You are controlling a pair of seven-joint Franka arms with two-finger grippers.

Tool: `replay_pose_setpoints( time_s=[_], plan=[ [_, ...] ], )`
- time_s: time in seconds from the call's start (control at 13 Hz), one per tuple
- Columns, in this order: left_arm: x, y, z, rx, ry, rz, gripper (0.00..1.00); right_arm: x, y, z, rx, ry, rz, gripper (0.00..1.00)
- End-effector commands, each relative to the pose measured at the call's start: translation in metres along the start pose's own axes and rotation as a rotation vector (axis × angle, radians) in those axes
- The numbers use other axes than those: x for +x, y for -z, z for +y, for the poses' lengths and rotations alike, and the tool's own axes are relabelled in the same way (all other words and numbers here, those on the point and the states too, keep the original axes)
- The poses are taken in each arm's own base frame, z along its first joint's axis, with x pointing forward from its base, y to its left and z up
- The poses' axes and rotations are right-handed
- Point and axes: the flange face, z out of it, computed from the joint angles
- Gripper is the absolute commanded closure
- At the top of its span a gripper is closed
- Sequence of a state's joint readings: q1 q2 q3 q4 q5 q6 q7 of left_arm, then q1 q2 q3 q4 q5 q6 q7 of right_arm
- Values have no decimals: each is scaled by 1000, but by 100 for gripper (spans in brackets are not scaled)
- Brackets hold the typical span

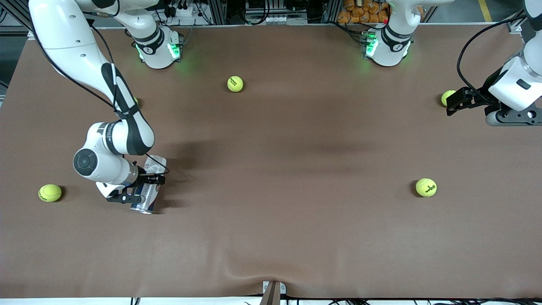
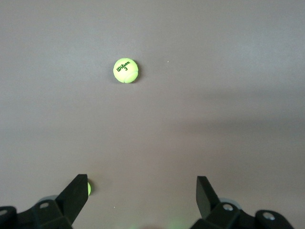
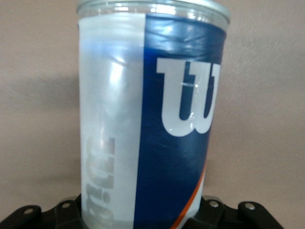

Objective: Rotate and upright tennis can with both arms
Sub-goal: 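Close the right gripper around the middle of the can, then lift the can with the right gripper toward the table center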

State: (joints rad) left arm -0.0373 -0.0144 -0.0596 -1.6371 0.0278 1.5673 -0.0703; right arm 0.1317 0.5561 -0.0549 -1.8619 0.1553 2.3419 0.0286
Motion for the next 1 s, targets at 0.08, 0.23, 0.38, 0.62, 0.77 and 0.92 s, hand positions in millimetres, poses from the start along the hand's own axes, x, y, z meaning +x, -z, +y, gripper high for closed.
replay_pose_setpoints(
  time_s=[0.08,0.23,0.38,0.62,0.77,0.92],
  plan=[
    [2,7,-1,15,-14,20,0,4,75,-28,26,49,-25,29],
    [2,7,-2,15,-13,21,0,13,118,-52,31,103,-64,29],
    [2,7,-3,14,-11,21,0,17,149,-89,36,171,-34,25],
    [2,5,-3,14,-13,18,0,-9,168,-198,25,325,12,25],
    [2,4,-4,14,-10,15,0,-19,179,-230,37,376,33,25],
    [3,2,-5,14,-9,12,0,-34,189,-269,44,450,58,24]
  ],
)
